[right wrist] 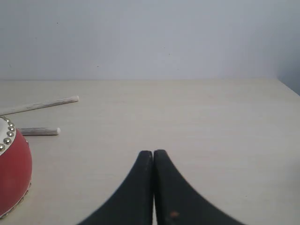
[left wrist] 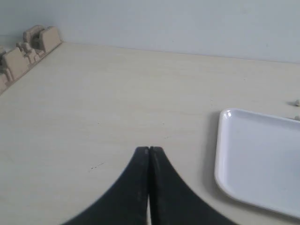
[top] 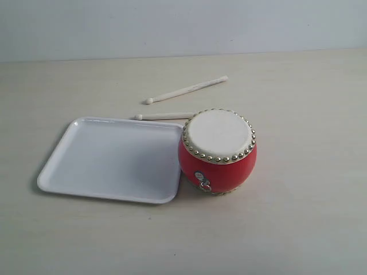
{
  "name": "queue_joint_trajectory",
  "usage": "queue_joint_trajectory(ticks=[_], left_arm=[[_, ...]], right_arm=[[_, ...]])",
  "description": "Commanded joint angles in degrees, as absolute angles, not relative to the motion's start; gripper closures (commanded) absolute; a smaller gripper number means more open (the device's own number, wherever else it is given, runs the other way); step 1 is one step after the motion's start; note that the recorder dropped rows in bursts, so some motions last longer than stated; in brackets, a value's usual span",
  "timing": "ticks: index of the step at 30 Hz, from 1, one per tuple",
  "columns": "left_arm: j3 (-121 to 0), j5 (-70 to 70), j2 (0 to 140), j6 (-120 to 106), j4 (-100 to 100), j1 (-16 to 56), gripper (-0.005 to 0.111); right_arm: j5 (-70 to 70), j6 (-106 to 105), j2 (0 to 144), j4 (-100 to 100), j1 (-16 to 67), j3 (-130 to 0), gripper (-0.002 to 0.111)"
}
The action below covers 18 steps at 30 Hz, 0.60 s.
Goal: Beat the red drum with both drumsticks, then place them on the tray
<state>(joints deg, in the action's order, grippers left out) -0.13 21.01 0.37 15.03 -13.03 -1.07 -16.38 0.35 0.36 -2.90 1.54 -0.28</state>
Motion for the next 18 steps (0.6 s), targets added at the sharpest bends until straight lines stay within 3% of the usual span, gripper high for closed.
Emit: queue_joint_trajectory(ticks=[1, 18], left_arm=[[0.0, 20.7, 0.0, 15.0, -12.8, -1.2, 0.107], [0.0, 20.7, 0.0, 15.0, -12.8, -1.2, 0.107]], right_arm=[[-15.7, 0.0, 0.0, -2.9, 1.3, 0.0, 0.108], [-15.7, 0.0, 0.0, -2.9, 1.3, 0.0, 0.108]])
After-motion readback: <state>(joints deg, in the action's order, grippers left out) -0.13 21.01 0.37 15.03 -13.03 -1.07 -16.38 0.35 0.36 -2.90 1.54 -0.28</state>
